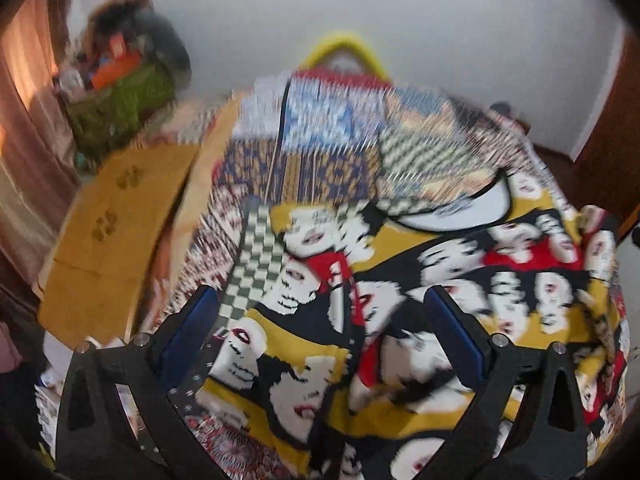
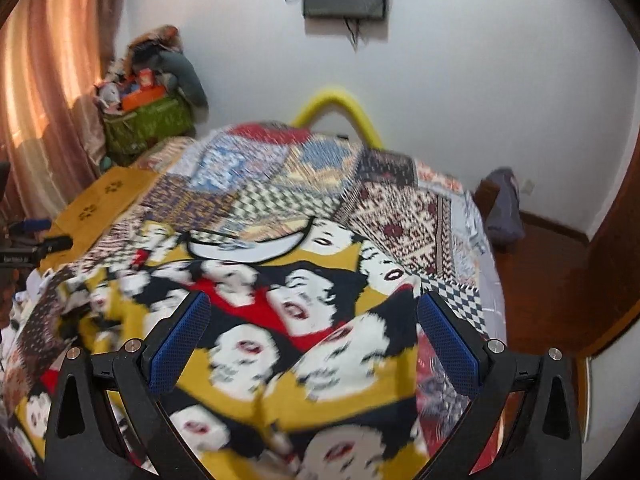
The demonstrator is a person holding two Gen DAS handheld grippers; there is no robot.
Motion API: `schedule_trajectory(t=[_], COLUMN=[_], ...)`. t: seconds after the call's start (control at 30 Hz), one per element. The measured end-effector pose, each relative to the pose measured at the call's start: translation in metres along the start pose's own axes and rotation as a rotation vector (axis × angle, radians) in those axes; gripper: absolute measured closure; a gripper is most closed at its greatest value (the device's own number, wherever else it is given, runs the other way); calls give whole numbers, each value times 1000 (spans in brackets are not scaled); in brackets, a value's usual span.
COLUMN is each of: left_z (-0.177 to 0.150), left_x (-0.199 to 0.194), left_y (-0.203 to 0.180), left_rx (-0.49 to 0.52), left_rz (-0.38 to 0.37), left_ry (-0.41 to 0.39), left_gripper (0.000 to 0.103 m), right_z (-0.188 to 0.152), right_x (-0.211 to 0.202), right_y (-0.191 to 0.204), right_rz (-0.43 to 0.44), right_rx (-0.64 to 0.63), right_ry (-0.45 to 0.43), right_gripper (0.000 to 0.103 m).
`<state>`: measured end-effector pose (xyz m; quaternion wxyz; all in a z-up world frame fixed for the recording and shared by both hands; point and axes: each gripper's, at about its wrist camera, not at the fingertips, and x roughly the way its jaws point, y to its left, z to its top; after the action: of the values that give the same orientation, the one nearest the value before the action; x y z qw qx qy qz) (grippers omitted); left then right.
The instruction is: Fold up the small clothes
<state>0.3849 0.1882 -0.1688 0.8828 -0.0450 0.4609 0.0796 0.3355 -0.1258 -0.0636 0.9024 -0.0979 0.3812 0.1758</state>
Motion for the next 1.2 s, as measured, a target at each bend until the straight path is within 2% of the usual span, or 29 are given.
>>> schedule_trajectory(t=[0.1,0.23,0.3,0.4,0.43,0.47,0.5,0.53,0.6,0.63,0.67,0.7,0.73,0.8,0.83,0.87,0.9,1.03,1.1,1.2], left_z=[4,5,5,0,-2,-2,-2,-1,2,2,3,3,3,3,2,1,-1,-6,-8,-14], left_x=[47,100,121,156,163,163,163,161,158,158,157,155,150,145,142,141,141,140,128,107], left_y=[10,18,19,19,17,17,15,13,11,10,8,7,6,4,6,11,15,30,32,42], left_rx=[-36,-114,-150,-235,-247,-252,-247,-232,-215,-214,-210,-200,-180,-136,-117,-112,-118,-138,-130,-120], left_rz=[0,-56,-100,-192,-197,-194,-191,-199,-192,-204,-196,-173,-147,-100,-46,-8,0,-50,-78,-113], left_ry=[83,188,237,351,366,357,345,327,325,327,325,317,298,268,252,243,239,260,246,237], left_gripper=[0,12,13,20,20,20,27,45,70,78,81,86,87,88,93,93,93,92,92,91], right_z=[10,19,20,13,11,9,7,5,2,-1,0,-1,-3,-4,-3,-5,-5,-7,-6,-5], right_x=[31,78,100,138,146,151,151,148,141,137,137,135,131,131,133,133,135,138,136,121], right_y=[-15,-34,-39,-50,-52,-53,-52,-49,-43,-40,-36,-33,-30,-31,-33,-35,-39,-36,-27,-21], right_rz=[-6,-24,-26,-27,-18,-12,-11,-10,-4,-5,-3,-4,-14,-32,-45,-64,-81,-125,-154,-149], right_rx=[25,77,88,142,155,158,151,134,89,65,46,27,2,-24,-31,-34,-34,-52,-93,-118], right_ry=[56,136,178,274,294,295,271,249,218,206,201,197,190,185,182,182,178,180,187,187], right_gripper=[0,4,10,26,31,31,32,38,54,66,76,81,88,90,90,90,90,89,86,82])
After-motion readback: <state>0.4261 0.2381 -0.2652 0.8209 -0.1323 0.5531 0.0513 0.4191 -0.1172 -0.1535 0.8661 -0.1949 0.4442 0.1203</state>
